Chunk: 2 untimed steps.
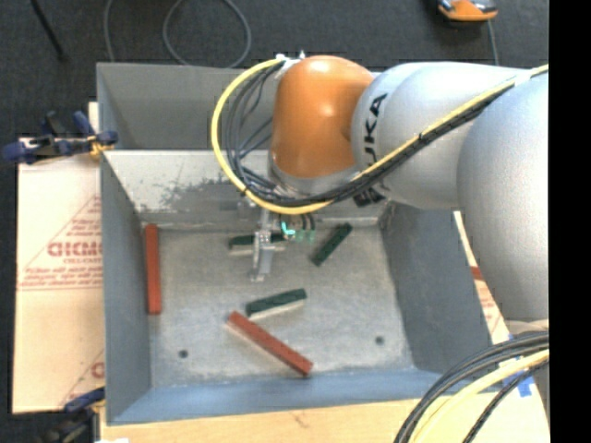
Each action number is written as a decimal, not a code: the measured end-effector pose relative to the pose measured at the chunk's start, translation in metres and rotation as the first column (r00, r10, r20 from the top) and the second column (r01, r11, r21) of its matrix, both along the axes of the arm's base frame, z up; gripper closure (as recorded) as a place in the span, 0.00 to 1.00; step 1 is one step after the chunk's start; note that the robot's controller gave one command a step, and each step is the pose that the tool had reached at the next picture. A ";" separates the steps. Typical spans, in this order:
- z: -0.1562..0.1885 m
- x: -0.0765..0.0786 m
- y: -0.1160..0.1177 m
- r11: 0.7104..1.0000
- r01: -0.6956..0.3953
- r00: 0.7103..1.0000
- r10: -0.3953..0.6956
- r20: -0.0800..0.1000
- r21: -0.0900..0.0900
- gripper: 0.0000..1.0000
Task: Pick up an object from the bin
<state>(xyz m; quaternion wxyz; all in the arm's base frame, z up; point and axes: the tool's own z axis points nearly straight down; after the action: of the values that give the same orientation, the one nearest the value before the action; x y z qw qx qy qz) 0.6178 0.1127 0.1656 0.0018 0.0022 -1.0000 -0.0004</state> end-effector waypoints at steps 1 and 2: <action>-0.098 0.027 -0.045 0.990 -0.141 0.990 0.141 0.002 -0.003 0.00; -0.097 0.028 -0.045 0.990 -0.138 0.990 0.138 0.006 0.000 0.00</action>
Offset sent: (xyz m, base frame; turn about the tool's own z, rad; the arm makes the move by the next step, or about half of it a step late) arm 0.0267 -0.0411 -0.0956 -0.1445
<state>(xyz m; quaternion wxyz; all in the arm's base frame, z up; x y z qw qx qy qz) 0.6459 0.0678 0.0684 -0.0012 0.0711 -0.9975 -0.0005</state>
